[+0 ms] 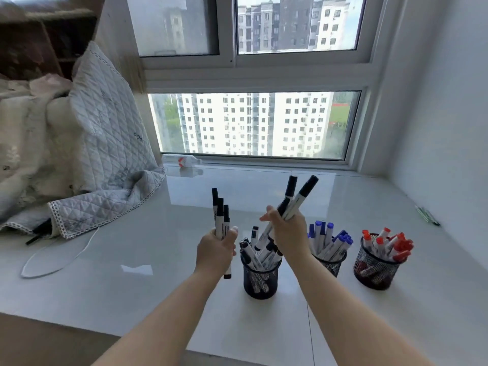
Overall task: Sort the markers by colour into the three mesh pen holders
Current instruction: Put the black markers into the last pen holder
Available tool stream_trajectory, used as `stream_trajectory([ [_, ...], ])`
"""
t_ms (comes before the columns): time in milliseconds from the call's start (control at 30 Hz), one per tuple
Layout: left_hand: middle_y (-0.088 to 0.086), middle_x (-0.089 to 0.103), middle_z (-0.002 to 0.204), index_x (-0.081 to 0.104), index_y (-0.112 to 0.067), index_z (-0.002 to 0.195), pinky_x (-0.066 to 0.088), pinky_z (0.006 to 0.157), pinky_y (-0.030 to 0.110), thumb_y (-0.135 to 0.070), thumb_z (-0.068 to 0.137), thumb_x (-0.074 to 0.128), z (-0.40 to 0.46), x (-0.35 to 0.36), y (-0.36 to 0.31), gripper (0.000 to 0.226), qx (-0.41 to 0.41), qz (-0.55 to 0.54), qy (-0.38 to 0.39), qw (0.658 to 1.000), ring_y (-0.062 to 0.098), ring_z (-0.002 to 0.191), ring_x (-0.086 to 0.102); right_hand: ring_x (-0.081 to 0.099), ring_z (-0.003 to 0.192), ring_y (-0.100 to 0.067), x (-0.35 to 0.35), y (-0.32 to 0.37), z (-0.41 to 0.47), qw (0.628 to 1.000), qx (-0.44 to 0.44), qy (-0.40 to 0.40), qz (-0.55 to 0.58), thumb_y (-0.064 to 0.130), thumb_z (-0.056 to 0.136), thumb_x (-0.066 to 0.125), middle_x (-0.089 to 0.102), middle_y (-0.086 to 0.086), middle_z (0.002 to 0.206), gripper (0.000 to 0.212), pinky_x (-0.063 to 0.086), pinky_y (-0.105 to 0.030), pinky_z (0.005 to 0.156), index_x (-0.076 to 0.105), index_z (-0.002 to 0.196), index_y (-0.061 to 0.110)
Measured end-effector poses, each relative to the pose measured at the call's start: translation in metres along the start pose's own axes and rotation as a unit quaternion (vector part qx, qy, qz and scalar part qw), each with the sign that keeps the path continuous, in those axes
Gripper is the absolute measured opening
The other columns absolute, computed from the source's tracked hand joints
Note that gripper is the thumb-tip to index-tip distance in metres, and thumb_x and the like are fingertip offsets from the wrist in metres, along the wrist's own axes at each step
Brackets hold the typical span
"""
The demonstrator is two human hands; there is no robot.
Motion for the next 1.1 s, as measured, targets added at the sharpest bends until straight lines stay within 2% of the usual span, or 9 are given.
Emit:
stream_trajectory([
  [167, -0.007, 0.056, 0.045, 0.052, -0.014, 0.067, 0.042, 0.051, 0.024, -0.036, 0.088, 0.057, -0.004, 0.008, -0.003, 0.031, 0.001, -0.06, -0.021, 0.998, 0.003, 0.04, 0.051, 0.05, 0.041, 0.005, 0.013, -0.03, 0.005, 0.999, 0.023, 0.016, -0.021, 0.03, 0.09, 0.054, 0.054, 0.025, 0.043, 0.024, 0.032, -0.007, 0.04, 0.064, 0.09, 0.008],
  [300, -0.007, 0.059, 0.057, 0.053, -0.013, 0.074, 0.038, 0.051, 0.026, -0.039, 0.09, 0.053, -0.003, 0.012, -0.004, 0.03, 0.001, -0.091, -0.059, 0.994, 0.008, 0.048, 0.052, 0.05, 0.067, -0.014, 0.028, -0.046, 0.004, 0.992, 0.018, 0.058, -0.108, 0.034, 0.088, 0.053, 0.055, 0.004, 0.071, 0.021, 0.04, -0.028, 0.06, 0.048, 0.074, 0.02],
  [433, -0.004, 0.056, 0.061, 0.057, -0.008, 0.082, 0.039, 0.053, 0.026, -0.043, 0.09, 0.05, -0.004, 0.019, 0.006, 0.037, -0.013, -0.122, -0.074, 0.99, 0.011, 0.051, 0.051, 0.041, 0.096, -0.019, 0.033, -0.059, -0.001, 0.98, -0.004, 0.061, -0.187, 0.043, 0.089, 0.049, 0.046, 0.003, 0.09, 0.024, 0.041, -0.036, 0.084, 0.046, 0.079, 0.021],
  [633, -0.007, 0.047, 0.054, 0.065, -0.01, 0.086, 0.04, 0.048, 0.015, -0.046, 0.089, 0.046, -0.008, 0.038, 0.006, 0.041, 0.01, -0.139, -0.072, 0.988, 0.001, 0.044, 0.048, 0.043, 0.105, -0.017, 0.035, -0.061, -0.007, 0.986, 0.005, 0.091, -0.141, 0.039, 0.086, 0.049, 0.042, 0.008, 0.101, 0.011, 0.042, -0.035, 0.087, 0.056, 0.086, 0.031],
  [700, -0.01, 0.046, 0.053, 0.065, -0.008, 0.091, 0.038, 0.052, 0.021, -0.048, 0.087, 0.045, -0.009, 0.043, 0.005, 0.045, 0.012, -0.149, -0.064, 0.987, 0.005, 0.047, 0.047, 0.049, 0.103, -0.02, 0.03, -0.058, -0.005, 0.99, 0.019, 0.081, -0.116, 0.034, 0.085, 0.055, 0.046, 0.005, 0.103, 0.005, 0.045, -0.038, 0.087, 0.056, 0.082, 0.03],
  [800, -0.011, 0.046, 0.048, 0.065, -0.008, 0.09, 0.039, 0.052, 0.021, -0.048, 0.088, 0.045, -0.007, 0.044, 0.0, 0.044, 0.02, -0.158, -0.056, 0.986, 0.004, 0.044, 0.046, 0.057, 0.082, -0.016, 0.013, -0.048, 0.004, 0.997, 0.016, 0.024, -0.075, 0.024, 0.081, 0.062, 0.058, 0.003, 0.085, 0.013, 0.045, -0.024, 0.067, 0.051, 0.075, 0.029],
  [933, -0.012, 0.048, 0.042, 0.065, -0.011, 0.081, 0.039, 0.048, 0.019, -0.046, 0.091, 0.042, -0.002, 0.04, -0.01, 0.043, 0.03, -0.171, -0.056, 0.983, -0.001, 0.037, 0.043, 0.06, 0.066, 0.002, -0.003, -0.032, 0.01, 0.999, -0.027, -0.027, -0.012, 0.016, 0.082, 0.063, 0.063, 0.012, 0.077, 0.028, 0.046, -0.012, 0.059, 0.047, 0.099, 0.032],
  [1033, -0.007, 0.059, 0.062, 0.062, -0.013, 0.077, 0.043, 0.047, 0.016, -0.04, 0.095, 0.042, 0.005, 0.032, -0.016, 0.038, 0.029, -0.194, -0.076, 0.978, -0.002, 0.038, 0.046, 0.054, 0.054, -0.001, 0.003, -0.025, 0.006, 0.992, -0.075, -0.005, -0.103, 0.018, 0.084, 0.059, 0.058, 0.013, 0.064, 0.029, 0.043, -0.016, 0.053, 0.052, 0.107, 0.035],
  [1100, -0.003, 0.06, 0.066, 0.06, -0.015, 0.074, 0.042, 0.047, 0.016, -0.04, 0.095, 0.041, 0.009, 0.024, -0.021, 0.038, 0.03, -0.197, -0.093, 0.975, -0.002, 0.037, 0.045, 0.054, 0.069, -0.006, 0.015, -0.027, 0.004, 0.98, -0.086, 0.034, -0.176, 0.021, 0.085, 0.057, 0.057, 0.014, 0.073, 0.023, 0.041, -0.02, 0.066, 0.06, 0.106, 0.031],
])
Point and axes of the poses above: each hand's wrist, its own z-axis towards the middle knuckle, its own x-axis out of the palm, y = z × x, the point moved 9 cm from there along z, towards the middle knuckle
